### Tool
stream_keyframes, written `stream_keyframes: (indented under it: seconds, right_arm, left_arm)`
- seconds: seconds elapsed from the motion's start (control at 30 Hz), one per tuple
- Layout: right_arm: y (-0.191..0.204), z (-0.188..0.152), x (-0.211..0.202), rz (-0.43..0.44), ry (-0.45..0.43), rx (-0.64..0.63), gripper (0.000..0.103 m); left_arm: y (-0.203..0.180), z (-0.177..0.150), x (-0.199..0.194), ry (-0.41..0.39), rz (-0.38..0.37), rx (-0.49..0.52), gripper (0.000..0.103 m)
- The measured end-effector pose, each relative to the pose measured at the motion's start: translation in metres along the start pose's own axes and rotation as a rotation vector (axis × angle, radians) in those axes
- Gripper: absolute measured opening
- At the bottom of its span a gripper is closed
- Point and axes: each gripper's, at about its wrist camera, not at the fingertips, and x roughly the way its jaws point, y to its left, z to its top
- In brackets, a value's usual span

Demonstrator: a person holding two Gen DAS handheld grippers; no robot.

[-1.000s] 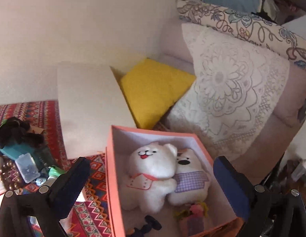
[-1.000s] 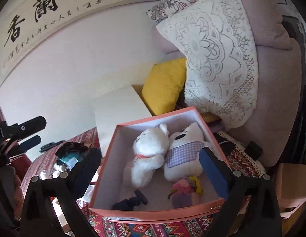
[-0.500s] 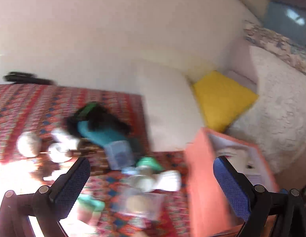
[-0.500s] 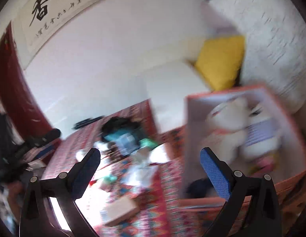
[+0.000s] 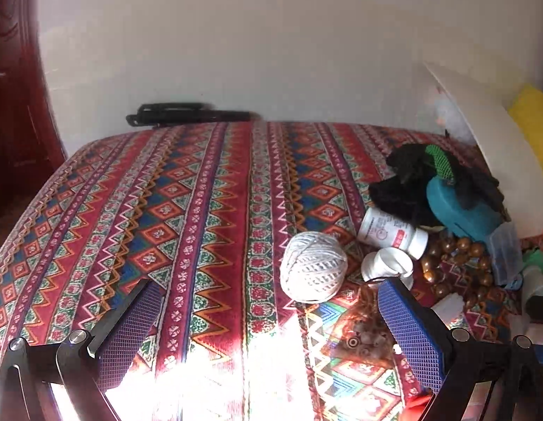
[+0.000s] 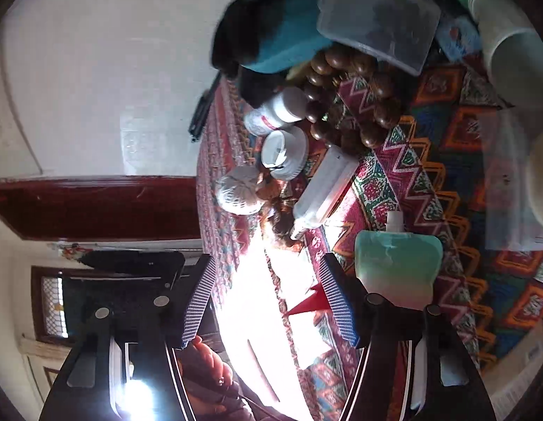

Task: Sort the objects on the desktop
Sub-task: 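Grasp the twine ball with the left tool while the right tool grasps the white bottle, then drop the twine ball into the orange box with the left tool while the right carries the bottle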

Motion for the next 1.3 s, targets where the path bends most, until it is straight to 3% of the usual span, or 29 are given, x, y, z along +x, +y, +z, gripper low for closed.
stream_keyframes:
  seconds: [0.2, 0.23, 0.3, 0.33, 0.37, 0.4, 0.47, 0.6, 0.77, 0.97, 1.3]
  right_arm:
    - [-0.011, 0.029, 0.05, -0.12, -0.048, 0.042, 0.06]
    - [-0.013, 0.033, 0.056, -0.13, -0.054, 0.042, 0.055]
    - [-0.014, 0.039, 0.063, -0.123, -0.058, 0.022, 0.035]
    - [-0.015, 0.042, 0.066, -0.113, -0.056, 0.016, 0.031]
    - [-0.018, 0.042, 0.067, -0.095, -0.048, 0.016, 0.031]
    - [-0.017, 0.038, 0.064, -0.083, -0.045, 0.009, 0.03]
    - [-0.015, 0.03, 0.056, -0.058, -0.039, -0.006, 0.03]
    - [-0.011, 0.013, 0.041, -0.01, -0.027, -0.034, 0.03]
    - [-0.004, -0.015, 0.016, 0.047, -0.016, -0.087, 0.03]
    - [0.013, -0.074, -0.054, 0.064, -0.028, -0.196, 0.03]
    - [0.012, -0.166, -0.158, 0.078, -0.079, -0.308, 0.03]
  left_arm:
    - [-0.016, 0.0, 0.074, 0.117, -0.061, 0.058, 0.1]
    - [-0.017, 0.0, 0.083, 0.126, -0.061, 0.061, 0.1]
    - [-0.02, 0.002, 0.097, 0.14, -0.064, 0.063, 0.099]
    - [-0.022, 0.003, 0.104, 0.147, -0.065, 0.065, 0.092]
    - [-0.023, 0.002, 0.11, 0.165, -0.071, 0.062, 0.07]
    - [-0.024, 0.001, 0.116, 0.188, -0.08, 0.057, 0.055]
    - [-0.027, -0.003, 0.114, 0.198, -0.053, 0.053, 0.054]
    - [-0.03, -0.012, 0.084, 0.2, -0.028, 0.0, 0.054]
    - [-0.037, -0.031, 0.019, 0.171, 0.014, -0.055, 0.054]
    - [-0.063, -0.057, -0.07, 0.097, 0.057, -0.034, 0.054]
    - [-0.127, -0.075, -0.184, -0.034, 0.006, 0.1, 0.055]
